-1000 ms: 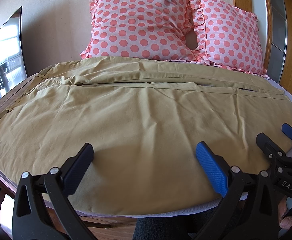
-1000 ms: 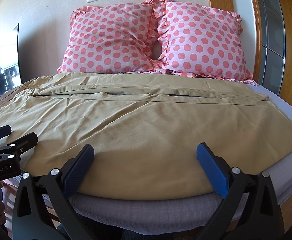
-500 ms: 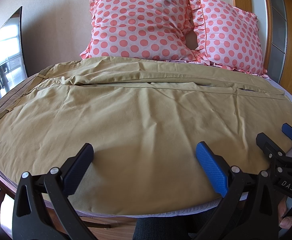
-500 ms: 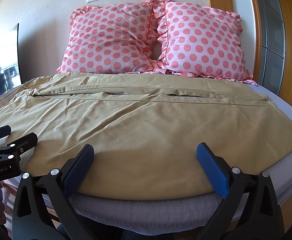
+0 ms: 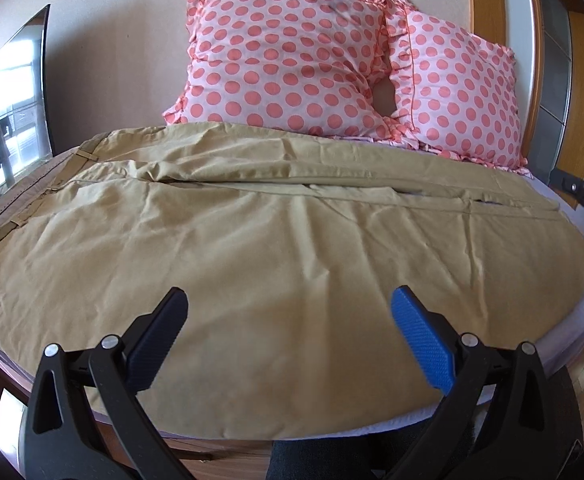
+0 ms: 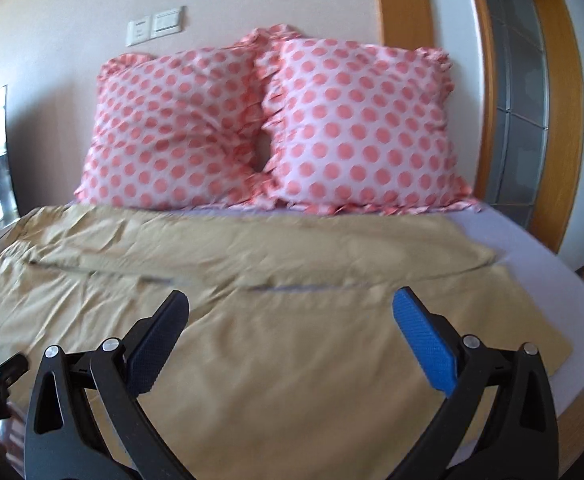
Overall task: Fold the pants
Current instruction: 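Reach the right tool to the trouser hem and close on it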
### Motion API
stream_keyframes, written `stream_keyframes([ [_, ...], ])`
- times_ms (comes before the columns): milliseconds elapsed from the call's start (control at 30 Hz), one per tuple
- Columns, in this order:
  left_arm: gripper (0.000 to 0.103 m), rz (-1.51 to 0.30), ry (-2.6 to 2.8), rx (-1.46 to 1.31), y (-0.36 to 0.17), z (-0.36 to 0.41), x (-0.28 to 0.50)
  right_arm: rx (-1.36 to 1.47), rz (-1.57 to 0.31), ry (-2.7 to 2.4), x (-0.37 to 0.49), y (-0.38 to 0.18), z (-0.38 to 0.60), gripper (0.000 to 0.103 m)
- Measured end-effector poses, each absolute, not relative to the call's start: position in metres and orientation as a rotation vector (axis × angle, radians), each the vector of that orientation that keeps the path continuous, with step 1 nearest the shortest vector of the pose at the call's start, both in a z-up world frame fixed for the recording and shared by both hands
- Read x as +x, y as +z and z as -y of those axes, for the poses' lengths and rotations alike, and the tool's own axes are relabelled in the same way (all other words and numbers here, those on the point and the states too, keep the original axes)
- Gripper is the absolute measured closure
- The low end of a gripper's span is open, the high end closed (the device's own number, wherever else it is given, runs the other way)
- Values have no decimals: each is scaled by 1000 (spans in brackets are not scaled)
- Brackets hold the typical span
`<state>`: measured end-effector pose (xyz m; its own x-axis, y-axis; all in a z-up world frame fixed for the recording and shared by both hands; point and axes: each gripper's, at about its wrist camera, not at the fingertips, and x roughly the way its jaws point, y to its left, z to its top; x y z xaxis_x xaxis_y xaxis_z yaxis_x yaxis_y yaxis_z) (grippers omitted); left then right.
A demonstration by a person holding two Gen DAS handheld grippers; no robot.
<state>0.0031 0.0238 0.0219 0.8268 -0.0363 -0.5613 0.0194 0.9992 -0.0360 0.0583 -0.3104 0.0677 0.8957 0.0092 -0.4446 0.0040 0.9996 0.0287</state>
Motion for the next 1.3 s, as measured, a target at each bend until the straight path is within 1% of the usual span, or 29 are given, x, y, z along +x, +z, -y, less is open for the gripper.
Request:
stream_keyframes([
  [67, 2, -579, -10, -50, 30, -31, 9, 51, -484, -62, 98, 81, 341, 1],
  [133, 2, -564, 4, -65, 38, -37, 11, 85, -547, -146, 148, 83, 373, 1],
  [167, 2, -558, 8, -67, 40, -39, 14, 107, -590, -184, 174, 80, 388, 4],
  [200, 2, -554, 11, -67, 43, -41, 17, 131, -631, -219, 198, 75, 403, 8],
  [267, 2, -544, 12, -64, 46, -43, 17, 178, -716, -298, 248, 62, 429, 23],
  [300, 2, -541, 13, -63, 47, -43, 19, 194, -755, -329, 269, 55, 439, 26],
  [333, 2, -540, 13, -63, 48, -45, 20, 214, -796, -364, 293, 47, 451, 27],
  [400, 2, -543, 12, -61, 49, -46, 24, 279, -865, -420, 328, 30, 471, 34],
  [433, 2, -546, 16, -58, 48, -46, 26, 321, -893, -448, 340, 23, 480, 37],
  [533, 2, -556, 22, -52, 47, -48, 34, 451, -934, -491, 368, 6, 501, 38],
  [667, 2, -581, 29, -51, 40, -49, 41, 417, -938, -570, 391, -2, 507, 38],
  [767, 2, -612, 22, -70, 33, -48, 49, 318, -943, -616, 397, -7, 498, 39],
  [833, 2, -627, 12, -83, 30, -48, 52, 309, -919, -601, 392, -10, 496, 46],
  [867, 2, -628, 9, -85, 29, -47, 52, 308, -907, -587, 389, -10, 496, 62],
  [900, 2, -626, 5, -87, 29, -46, 51, 304, -898, -576, 385, -10, 495, 80],
  [933, 2, -625, 1, -89, 29, -45, 50, 314, -890, -552, 379, -11, 497, 85],
  [967, 2, -623, -5, -90, 29, -45, 49, 334, -883, -531, 371, -10, 497, 92],
  [1000, 2, -618, -10, -91, 29, -45, 48, 378, -873, -500, 364, -10, 502, 96],
  [1100, 2, -609, -20, -97, 30, -46, 43, 531, -784, -402, 328, -2, 515, 97],
  [1233, 2, -587, -15, -99, 31, -50, 36, 671, -618, -252, 245, 19, 518, 98],
  [1300, 2, -577, -17, -106, 32, -51, 34, 725, -567, -191, 201, 29, 513, 98],
])
